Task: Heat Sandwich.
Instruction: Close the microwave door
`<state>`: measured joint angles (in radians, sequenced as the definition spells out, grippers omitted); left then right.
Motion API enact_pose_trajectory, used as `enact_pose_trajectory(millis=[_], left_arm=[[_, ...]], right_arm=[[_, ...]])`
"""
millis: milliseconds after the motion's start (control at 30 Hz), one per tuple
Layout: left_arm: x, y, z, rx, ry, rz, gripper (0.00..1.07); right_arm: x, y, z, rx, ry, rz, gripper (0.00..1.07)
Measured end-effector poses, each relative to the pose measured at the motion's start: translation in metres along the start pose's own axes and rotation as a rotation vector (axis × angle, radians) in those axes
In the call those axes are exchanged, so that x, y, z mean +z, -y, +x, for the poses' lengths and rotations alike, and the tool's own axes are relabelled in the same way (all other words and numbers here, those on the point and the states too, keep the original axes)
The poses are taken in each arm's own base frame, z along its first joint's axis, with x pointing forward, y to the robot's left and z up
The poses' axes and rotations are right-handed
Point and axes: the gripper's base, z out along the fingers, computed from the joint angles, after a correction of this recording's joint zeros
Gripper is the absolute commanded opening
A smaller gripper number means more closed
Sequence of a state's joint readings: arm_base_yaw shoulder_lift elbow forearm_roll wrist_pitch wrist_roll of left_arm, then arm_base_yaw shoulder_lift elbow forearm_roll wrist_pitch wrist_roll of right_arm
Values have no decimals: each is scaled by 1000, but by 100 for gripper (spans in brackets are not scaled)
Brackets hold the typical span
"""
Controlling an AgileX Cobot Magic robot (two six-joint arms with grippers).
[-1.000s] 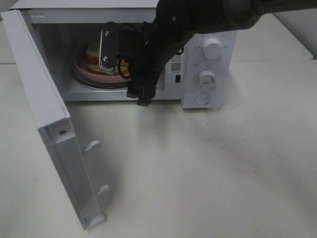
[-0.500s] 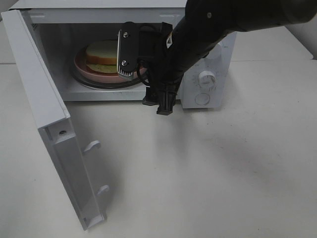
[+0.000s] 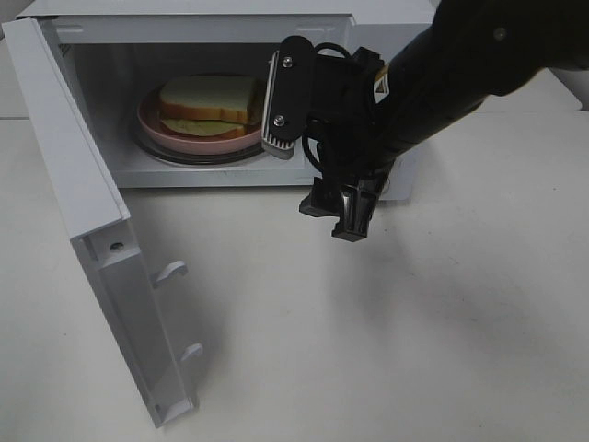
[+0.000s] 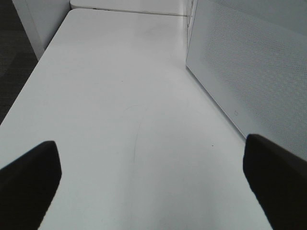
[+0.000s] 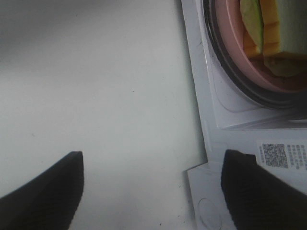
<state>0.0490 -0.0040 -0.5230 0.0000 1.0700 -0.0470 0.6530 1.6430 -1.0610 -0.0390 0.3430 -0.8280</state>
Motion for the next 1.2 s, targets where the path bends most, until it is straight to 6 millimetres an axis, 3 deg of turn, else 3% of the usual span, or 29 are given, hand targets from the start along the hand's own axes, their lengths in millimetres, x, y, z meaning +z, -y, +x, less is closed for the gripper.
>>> enact_pose_trajectory(millis=[767, 1200], left_arm=[[0, 0, 0, 0, 0, 0, 98], [0, 0, 0, 0, 0, 0, 98]], right_arm=[[-93, -51, 46, 365, 83, 68, 76], [-166, -82, 75, 647, 21, 27, 76]])
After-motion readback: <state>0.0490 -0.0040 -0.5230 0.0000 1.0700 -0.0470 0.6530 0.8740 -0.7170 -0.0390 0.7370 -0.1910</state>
